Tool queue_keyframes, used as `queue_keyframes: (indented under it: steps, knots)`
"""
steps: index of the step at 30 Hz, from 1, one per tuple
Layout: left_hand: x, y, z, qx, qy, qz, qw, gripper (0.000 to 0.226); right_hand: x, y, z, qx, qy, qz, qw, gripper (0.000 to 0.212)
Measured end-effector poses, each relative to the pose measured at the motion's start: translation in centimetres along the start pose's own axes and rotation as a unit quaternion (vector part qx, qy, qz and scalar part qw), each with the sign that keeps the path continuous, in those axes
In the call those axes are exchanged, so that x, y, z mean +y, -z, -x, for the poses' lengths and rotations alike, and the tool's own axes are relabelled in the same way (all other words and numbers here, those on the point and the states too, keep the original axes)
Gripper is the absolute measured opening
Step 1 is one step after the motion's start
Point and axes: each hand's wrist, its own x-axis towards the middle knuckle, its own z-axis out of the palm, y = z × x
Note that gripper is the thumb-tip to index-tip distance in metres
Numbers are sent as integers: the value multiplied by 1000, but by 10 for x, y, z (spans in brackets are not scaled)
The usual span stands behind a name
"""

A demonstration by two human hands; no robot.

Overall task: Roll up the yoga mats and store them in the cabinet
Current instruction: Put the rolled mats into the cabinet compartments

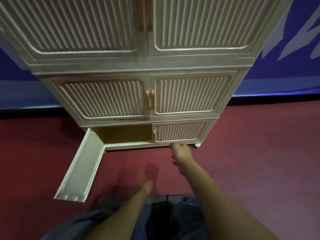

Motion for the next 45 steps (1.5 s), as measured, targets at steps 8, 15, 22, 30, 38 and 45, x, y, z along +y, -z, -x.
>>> queue_keyframes:
  steps: [8, 15, 22, 30, 38, 45]
  knots:
    - [148, -53, -65, 138, -215, 67, 964, 51, -2, 20, -46, 2, 37, 23, 999, 16]
    - [148, -66, -104, 77, -230, -66, 968, 44, 6, 19, -71, -6, 35, 38, 999, 13]
    - [33, -64, -58, -193, -290, -419, 838, 40, -11, 6, -49, -11, 128, 8, 992, 13]
    - [-49, -50, 24, -241, -402, -559, 684, 45, 4, 35, 23, -14, 134, 143, 980, 18]
    - [-93, 2, 177, -191, -306, -611, 704, 27, 22, 67, 133, -23, 253, 399, 881, 26]
    - [-151, 43, 222, -176, -355, -583, 709, 32, 73, 98, 189, -59, 265, 438, 857, 17]
